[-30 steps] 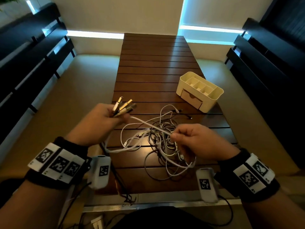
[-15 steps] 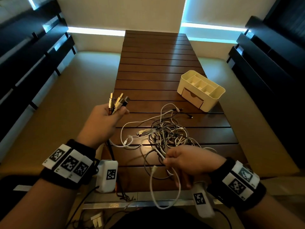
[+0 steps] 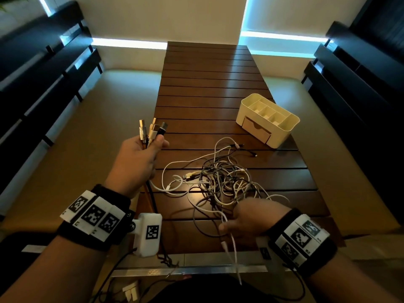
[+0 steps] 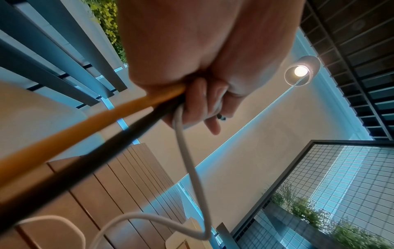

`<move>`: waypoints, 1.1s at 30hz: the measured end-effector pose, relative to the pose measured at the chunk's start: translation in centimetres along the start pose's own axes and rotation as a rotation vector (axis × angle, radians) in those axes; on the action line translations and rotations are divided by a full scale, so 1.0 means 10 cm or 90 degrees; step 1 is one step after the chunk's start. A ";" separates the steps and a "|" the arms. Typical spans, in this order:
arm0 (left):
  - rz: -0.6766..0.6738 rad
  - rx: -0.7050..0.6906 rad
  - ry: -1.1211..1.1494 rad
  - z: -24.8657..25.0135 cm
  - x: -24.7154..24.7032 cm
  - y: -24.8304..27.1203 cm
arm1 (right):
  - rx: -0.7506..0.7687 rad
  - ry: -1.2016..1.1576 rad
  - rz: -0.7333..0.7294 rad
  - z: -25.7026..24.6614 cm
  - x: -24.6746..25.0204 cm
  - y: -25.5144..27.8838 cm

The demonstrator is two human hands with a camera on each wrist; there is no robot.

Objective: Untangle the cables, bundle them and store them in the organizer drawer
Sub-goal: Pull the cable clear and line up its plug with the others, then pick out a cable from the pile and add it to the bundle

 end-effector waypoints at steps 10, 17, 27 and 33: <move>-0.041 0.003 0.037 0.09 -0.05 0.10 | 0.116 -0.173 0.304 -0.18 0.75 0.02; -0.085 0.012 0.072 0.12 -0.15 0.19 | 0.163 -0.162 0.216 -0.46 0.62 -0.37; -0.029 0.037 0.114 0.04 0.00 0.14 | 0.153 -0.255 -0.012 -0.35 0.23 -0.14; -0.074 0.129 0.207 -0.17 -0.30 0.14 | 0.244 -0.391 0.259 -0.42 0.70 0.06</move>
Point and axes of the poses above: each hand's wrist, its own y-axis away from the middle knuckle, its own x-axis out of the back of the hand, z = x × y, the point moved 8 cm from there along -y, towards the middle knuckle, and after that the axes turned 4 degrees about y, right-handed, at the moved point
